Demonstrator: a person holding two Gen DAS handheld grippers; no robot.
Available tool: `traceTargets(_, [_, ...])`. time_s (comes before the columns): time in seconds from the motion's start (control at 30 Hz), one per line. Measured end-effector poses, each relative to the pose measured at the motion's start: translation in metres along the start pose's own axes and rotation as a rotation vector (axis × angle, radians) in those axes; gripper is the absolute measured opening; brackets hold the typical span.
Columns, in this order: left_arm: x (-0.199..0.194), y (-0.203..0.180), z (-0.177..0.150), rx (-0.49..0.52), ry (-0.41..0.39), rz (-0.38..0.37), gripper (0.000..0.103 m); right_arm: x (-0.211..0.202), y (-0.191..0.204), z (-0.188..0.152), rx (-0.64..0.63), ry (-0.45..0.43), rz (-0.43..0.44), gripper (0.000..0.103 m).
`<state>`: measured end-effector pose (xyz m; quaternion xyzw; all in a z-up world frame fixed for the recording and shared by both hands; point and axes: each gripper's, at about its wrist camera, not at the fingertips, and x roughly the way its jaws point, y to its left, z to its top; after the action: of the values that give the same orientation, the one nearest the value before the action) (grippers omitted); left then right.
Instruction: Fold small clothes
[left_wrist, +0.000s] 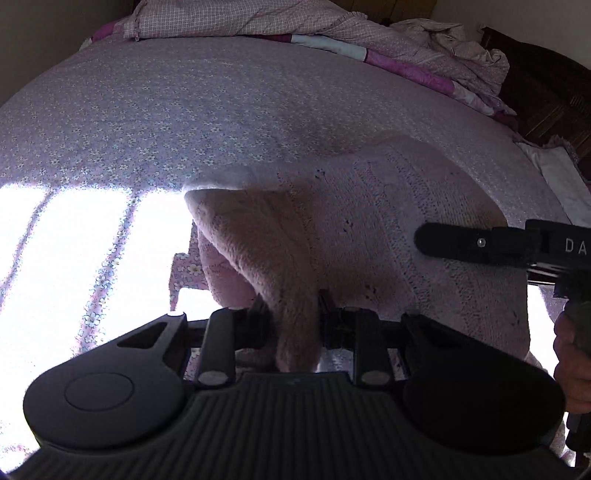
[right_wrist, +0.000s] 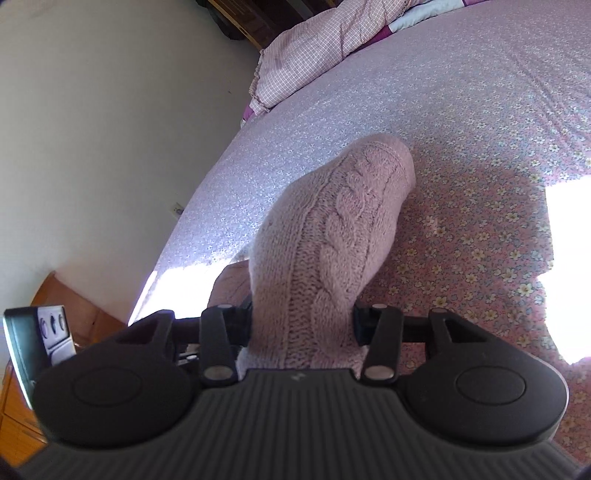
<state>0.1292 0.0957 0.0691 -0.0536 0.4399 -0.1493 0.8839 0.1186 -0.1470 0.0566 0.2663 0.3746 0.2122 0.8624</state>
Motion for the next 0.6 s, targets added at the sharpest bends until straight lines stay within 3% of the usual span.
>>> traceTargets(0.33, [0.004,-0.053,-0.023,0.031,0.062,-0.174,0.029,-0.068,-0.051,-0.014,0.138,-0.012,-0.074,0.049])
traceTargets(0.5, [0.016,-0.075,-0.037,0.063,0.097,-0.149,0.030,-0.074,-0.089,-0.034,0.182,0.045,-0.150,0.051])
traceTargets(0.6, [0.015,-0.081,-0.044,0.080,0.090,-0.125,0.035,-0.065,-0.098,-0.043,0.152,0.061,-0.209,0.058])
